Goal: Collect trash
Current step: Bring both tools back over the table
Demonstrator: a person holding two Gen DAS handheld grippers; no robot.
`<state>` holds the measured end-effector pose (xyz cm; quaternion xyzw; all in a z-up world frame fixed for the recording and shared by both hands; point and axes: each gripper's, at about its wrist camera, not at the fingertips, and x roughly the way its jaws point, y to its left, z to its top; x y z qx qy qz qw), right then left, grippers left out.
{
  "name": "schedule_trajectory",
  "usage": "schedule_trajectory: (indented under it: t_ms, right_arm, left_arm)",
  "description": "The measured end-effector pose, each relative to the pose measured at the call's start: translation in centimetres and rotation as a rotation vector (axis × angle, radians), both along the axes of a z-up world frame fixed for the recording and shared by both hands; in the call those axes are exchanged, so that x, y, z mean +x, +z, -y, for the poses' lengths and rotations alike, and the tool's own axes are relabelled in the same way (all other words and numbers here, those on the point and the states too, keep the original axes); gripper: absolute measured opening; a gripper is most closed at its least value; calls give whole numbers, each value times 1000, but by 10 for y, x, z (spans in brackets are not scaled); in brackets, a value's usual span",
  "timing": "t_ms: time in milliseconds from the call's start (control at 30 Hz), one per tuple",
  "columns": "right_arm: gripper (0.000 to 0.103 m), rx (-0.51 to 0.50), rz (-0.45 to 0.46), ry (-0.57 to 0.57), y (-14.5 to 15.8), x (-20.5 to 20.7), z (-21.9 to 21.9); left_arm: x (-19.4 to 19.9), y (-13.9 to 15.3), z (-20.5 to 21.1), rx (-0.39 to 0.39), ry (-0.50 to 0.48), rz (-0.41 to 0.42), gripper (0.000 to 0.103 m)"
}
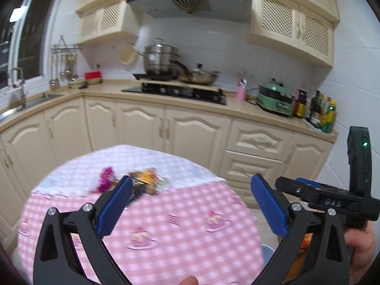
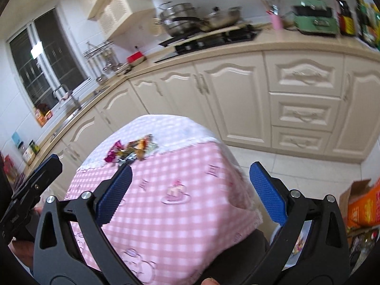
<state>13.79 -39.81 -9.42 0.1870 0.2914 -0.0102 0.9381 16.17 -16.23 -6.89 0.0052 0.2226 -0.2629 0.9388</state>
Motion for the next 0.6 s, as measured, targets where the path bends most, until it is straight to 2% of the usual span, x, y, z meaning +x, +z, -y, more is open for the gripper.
schedule_trajectory:
  t_ms: [367,600]
  right_arm:
    - [97,-88,41,144,21,57,-88]
    - [97,-120,-32,175,-14,113,-119]
  left_arm:
    - [28,12,-82,32,192,98,98]
    - [73,-8,-121,50,293,64,98]
